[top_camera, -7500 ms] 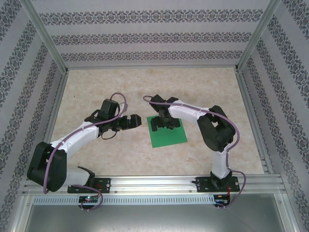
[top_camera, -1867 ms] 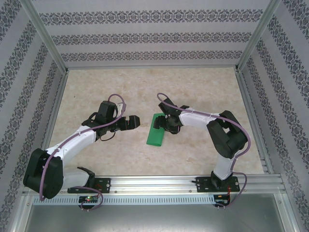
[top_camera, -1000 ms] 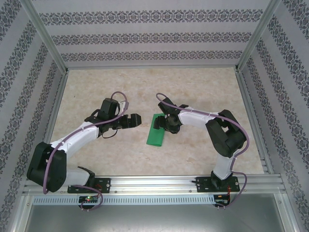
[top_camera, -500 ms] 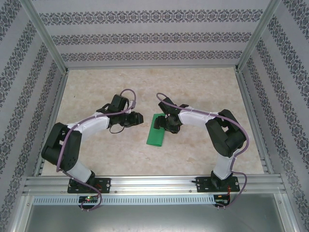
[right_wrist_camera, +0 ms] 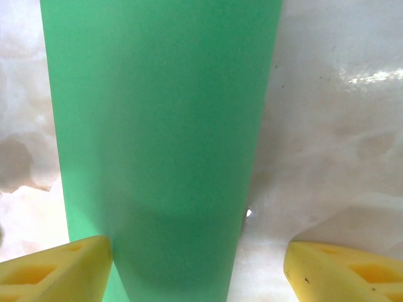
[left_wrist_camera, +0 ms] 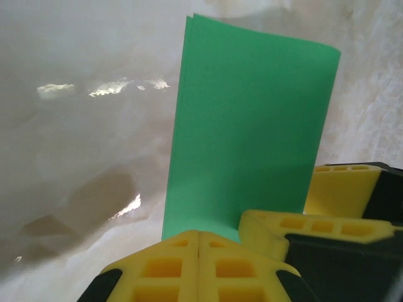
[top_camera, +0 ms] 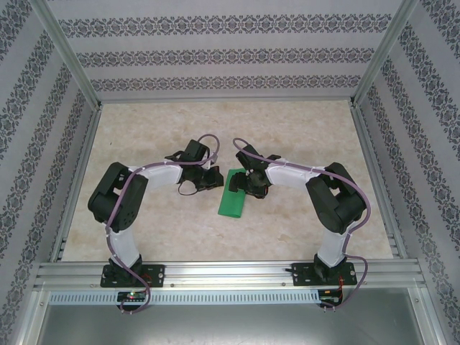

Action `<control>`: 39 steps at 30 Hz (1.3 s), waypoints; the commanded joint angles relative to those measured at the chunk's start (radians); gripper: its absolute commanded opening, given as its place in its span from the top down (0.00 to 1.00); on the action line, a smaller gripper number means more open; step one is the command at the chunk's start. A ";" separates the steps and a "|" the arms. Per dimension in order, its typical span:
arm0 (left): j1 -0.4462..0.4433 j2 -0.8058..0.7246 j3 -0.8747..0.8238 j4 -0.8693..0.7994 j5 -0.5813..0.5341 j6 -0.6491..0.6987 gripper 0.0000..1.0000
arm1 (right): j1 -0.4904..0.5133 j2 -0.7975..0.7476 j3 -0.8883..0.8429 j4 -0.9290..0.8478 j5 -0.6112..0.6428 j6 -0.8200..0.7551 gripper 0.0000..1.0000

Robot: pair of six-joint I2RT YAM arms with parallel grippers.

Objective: Fold a paper plane with a square sheet of paper (pick it up from the middle)
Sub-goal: Fold the square sheet of paper in half at the center of the table.

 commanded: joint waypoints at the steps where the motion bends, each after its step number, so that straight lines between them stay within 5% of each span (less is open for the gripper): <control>1: -0.020 0.024 0.031 0.028 0.026 -0.020 0.97 | -0.013 0.116 -0.052 0.044 0.019 -0.009 0.26; 7: -0.022 0.020 0.031 0.020 -0.013 -0.035 0.96 | -0.009 0.114 -0.053 0.043 0.027 -0.001 0.27; 17: -0.021 -0.085 -0.026 -0.044 -0.252 -0.107 0.96 | -0.002 0.132 -0.034 0.056 0.006 -0.008 0.24; 39: -0.023 -0.060 -0.001 0.022 -0.105 -0.083 0.95 | 0.000 0.160 -0.017 0.027 0.007 -0.033 0.22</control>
